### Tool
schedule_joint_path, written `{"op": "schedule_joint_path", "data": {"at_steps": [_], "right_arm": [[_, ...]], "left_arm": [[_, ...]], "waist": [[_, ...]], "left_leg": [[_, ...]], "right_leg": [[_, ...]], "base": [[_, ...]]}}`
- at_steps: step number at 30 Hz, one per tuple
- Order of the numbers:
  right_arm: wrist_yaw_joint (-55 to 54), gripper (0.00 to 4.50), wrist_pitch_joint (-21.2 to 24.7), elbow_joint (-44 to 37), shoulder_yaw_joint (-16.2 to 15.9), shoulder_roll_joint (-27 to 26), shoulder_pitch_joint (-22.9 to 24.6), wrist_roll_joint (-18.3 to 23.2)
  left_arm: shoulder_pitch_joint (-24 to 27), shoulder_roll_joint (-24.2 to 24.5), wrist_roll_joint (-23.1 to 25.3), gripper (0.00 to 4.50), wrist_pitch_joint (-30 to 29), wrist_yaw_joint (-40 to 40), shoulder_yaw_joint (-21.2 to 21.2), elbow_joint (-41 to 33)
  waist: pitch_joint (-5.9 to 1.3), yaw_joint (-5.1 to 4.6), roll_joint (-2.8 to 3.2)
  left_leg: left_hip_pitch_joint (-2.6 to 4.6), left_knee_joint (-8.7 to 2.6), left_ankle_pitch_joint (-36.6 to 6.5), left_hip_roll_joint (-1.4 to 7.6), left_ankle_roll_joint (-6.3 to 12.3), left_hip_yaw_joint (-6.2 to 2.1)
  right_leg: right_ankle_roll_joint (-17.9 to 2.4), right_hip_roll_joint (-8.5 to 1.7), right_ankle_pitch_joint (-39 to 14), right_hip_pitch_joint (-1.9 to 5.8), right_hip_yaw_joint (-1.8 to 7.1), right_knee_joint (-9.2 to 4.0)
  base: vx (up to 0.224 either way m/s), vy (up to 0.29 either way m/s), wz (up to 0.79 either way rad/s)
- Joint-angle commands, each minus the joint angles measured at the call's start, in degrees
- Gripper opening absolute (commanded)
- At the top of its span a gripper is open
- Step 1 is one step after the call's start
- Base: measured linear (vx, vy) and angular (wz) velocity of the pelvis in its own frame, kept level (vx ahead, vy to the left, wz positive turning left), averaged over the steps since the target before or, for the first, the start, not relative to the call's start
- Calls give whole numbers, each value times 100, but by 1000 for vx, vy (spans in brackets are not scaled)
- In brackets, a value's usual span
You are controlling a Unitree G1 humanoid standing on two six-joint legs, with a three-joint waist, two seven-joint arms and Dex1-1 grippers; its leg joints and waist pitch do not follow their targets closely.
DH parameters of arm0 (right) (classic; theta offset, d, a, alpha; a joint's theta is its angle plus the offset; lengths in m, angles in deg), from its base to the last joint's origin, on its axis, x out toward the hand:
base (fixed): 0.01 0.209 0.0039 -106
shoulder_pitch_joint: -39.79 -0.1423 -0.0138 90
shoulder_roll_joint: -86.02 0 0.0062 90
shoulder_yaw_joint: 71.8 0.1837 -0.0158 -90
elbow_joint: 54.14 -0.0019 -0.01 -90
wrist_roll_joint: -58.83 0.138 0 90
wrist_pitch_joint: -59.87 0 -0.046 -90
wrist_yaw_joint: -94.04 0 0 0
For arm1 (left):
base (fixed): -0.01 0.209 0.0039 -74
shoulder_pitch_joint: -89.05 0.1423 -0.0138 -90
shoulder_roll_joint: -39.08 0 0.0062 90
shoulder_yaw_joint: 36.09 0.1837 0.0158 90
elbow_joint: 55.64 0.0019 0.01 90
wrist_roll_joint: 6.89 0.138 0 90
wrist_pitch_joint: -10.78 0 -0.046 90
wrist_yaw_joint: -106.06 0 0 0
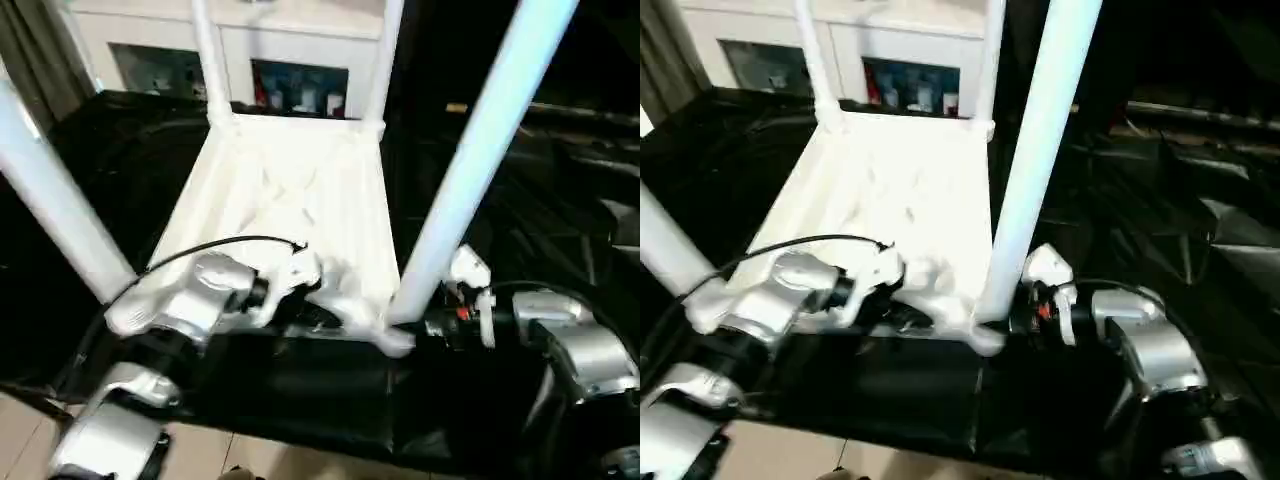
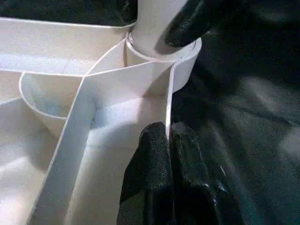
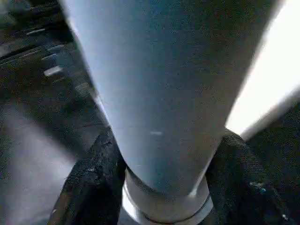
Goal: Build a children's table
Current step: Rotate leg to tighten
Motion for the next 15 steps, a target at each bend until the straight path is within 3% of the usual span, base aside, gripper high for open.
{"op": "schedule_joint_path", "data": {"at_steps": [1,2,4,6,7,8,11,12,13,14,15], "right_arm": [[-990,199,88,399,-100,-502,36,-229],[-1388,197,97,479,-16,-683,35,-269],[-2495,195,245,620,278,-1205,34,-316],[-3095,194,256,668,410,-1526,39,-379],[-3263,193,232,662,454,-1671,39,-380],[-3396,193,199,651,505,-1830,32,-355],[-3348,193,81,582,416,-1927,28,-378],[-3325,193,3,569,386,-1938,28,-406],[-3258,193,-76,541,374,-1950,36,-398],[-3260,249,-97,517,416,-1979,42,-368],[-3260,249,-98,513,423,-1982,43,-361]], "left_arm": [[-99,-402,123,0,-222,1112,-111,350],[-132,-535,112,0,-274,1349,-158,409],[-218,-851,139,0,-292,1911,-216,562],[-272,-1044,221,0,-212,2276,-201,661],[-287,-1117,257,0,-165,2304,-160,685],[-301,-1192,289,0,-106,2311,-119,704],[-303,-1242,293,0,-28,2191,-69,702],[-304,-1243,305,0,3,2153,-52,712],[-303,-1236,323,0,40,2108,-33,722],[-305,-1228,338,0,77,2092,-21,746],[-305,-1226,339,0,82,2087,-19,747]], "waist": [[-208,-43,-76],[-182,-89,-55],[-172,-180,-63],[-160,-212,-81],[-157,-205,-38],[-150,-239,-36],[-146,-312,44],[-158,-338,50],[-157,-338,55],[-163,-343,48],[-160,-334,45]], "left_leg": [[77,-449,-2019,198,-21,-137],[110,-452,-2223,187,-90,-152],[126,-447,-2510,159,-146,-194],[137,-439,-2705,132,-148,-235],[166,-438,-2779,126,-144,-242],[211,-425,-2942,120,-127,-253],[248,-511,-3326,162,-129,-322],[200,-552,-3350,185,-135,-346],[189,-567,-3344,192,-137,-343],[176,-576,-3275,193,-129,-331],[155,-583,-3172,196,-122,-320]], "right_leg": [[-839,-311,-2769,162,181,-511],[-761,-305,-3057,103,163,-557],[-499,-303,-3597,67,123,-644],[-296,-300,-3931,61,67,-710],[-262,-298,-3987,40,59,-735],[-220,-292,-4041,9,17,-804],[-316,-272,-3550,80,-67,-836],[-405,-290,-3239,145,-65,-790],[-452,-298,-3124,150,-53,-782],[-541,-319,-2963,157,-24,-760],[-625,-336,-2855,160,11,-734]], "base": [[0,0,0],[0,0,0],[-35,8,-4],[0,0,0],[0,0,0],[0,0,0],[0,0,0],[0,0,0],[0,0,0],[0,0,0],[0,0,0]]}}
